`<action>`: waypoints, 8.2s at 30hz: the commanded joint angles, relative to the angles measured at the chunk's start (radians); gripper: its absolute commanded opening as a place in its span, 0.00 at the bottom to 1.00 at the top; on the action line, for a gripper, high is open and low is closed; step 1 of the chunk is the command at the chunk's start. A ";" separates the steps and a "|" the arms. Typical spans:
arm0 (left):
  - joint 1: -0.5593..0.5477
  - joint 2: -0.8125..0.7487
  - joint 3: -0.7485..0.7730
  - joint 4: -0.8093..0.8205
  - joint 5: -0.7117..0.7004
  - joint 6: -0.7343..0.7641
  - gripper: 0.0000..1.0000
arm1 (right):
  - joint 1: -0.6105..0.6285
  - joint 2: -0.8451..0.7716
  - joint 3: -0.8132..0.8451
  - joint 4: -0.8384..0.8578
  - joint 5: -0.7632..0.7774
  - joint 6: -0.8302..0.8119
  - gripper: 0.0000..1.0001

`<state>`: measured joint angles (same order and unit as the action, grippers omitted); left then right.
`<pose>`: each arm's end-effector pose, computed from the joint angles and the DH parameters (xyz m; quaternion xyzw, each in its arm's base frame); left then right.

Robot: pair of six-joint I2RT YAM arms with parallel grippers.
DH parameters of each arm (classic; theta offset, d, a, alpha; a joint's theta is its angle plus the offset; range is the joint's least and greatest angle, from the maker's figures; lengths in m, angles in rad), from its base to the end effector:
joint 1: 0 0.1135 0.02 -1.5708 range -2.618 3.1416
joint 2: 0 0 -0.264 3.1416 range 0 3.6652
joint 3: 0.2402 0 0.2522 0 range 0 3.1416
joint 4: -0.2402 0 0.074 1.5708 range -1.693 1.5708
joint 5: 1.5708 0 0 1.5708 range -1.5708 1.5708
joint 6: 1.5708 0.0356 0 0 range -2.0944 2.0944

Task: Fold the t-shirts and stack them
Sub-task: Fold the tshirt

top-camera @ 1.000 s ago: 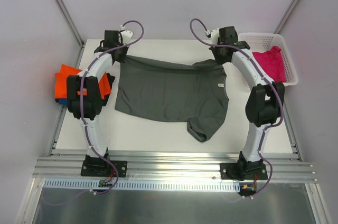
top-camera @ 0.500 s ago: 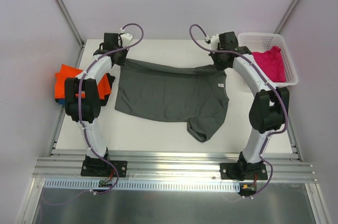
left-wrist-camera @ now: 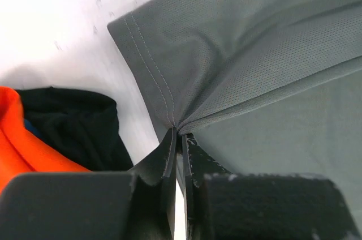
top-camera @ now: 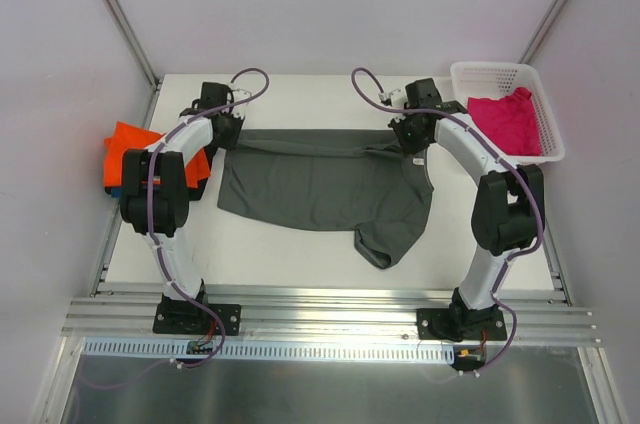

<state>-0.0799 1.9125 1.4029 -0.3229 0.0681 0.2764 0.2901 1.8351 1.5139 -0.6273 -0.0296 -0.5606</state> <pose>0.4237 -0.0364 0.2141 0.1773 0.9152 0.0038 0.3620 0.3870 0.1166 0.2589 -0.3969 0.8652 -0.0273 0.3052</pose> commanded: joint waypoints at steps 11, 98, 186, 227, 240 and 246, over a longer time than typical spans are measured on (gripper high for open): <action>-0.012 -0.006 0.111 -0.168 -0.016 -0.051 0.77 | 0.000 0.004 0.028 -0.063 -0.073 0.021 0.35; 0.117 0.057 -0.024 -0.627 0.239 -0.143 0.51 | 0.281 -0.044 -0.120 -0.261 -0.317 -0.042 0.56; -0.041 0.576 0.873 -0.760 0.394 -0.078 0.34 | 0.369 0.023 -0.035 -0.230 -0.224 -0.078 0.54; 0.012 0.436 0.752 -0.752 0.305 -0.072 0.35 | 0.371 0.043 -0.041 -0.206 -0.242 -0.065 0.54; 0.000 0.528 0.823 -0.748 0.292 -0.082 0.41 | 0.371 0.073 -0.001 -0.210 -0.251 -0.059 0.54; -0.024 0.539 0.823 -0.746 0.286 -0.083 0.31 | 0.371 0.072 0.000 -0.210 -0.253 -0.061 0.54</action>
<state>-0.0849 2.4531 2.1899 -1.0534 0.3645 0.1940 0.6628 1.9095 1.4719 -0.8307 -0.2588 -0.6178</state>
